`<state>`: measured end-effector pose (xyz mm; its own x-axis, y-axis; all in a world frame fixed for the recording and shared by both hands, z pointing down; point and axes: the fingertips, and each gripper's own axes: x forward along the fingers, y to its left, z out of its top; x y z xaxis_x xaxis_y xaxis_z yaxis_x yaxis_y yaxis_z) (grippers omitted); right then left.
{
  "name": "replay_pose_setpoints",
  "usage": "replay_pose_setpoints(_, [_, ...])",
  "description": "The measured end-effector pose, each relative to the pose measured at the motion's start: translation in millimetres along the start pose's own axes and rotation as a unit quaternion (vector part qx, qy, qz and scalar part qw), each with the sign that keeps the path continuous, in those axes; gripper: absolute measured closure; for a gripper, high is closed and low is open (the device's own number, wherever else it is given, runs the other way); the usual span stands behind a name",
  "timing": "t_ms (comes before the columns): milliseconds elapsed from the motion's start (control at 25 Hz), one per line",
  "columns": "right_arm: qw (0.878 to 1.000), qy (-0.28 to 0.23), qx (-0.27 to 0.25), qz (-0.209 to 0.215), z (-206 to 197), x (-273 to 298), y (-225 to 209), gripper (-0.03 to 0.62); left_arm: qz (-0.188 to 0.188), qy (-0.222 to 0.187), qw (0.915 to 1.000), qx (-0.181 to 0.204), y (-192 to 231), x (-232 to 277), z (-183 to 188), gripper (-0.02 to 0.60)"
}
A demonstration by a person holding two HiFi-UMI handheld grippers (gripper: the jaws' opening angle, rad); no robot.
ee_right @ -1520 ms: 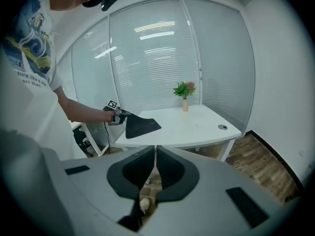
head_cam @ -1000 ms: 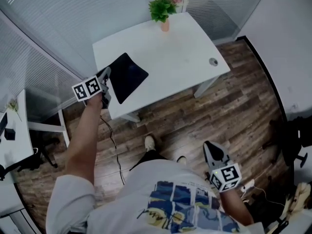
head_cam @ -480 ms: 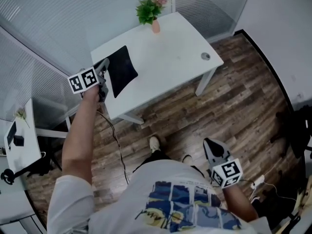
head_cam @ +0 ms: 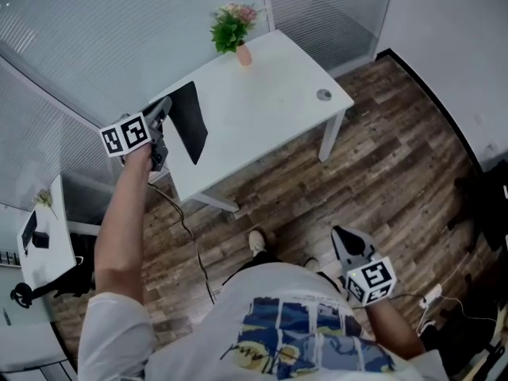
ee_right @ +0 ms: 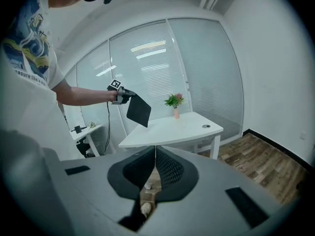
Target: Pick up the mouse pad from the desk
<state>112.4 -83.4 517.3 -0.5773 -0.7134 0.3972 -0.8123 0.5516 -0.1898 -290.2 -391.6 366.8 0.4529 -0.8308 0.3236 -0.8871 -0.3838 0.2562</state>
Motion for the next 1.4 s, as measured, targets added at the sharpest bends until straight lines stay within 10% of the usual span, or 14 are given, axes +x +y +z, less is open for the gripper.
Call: replay_pose_setpoints(1400, [0.999, -0.013, -0.015, 0.037, -37.8, -75.9, -29.1, 0.592, -0.108, -0.020, 0.9868, 0.118, -247.2, -101.4, 82.5, 0.571])
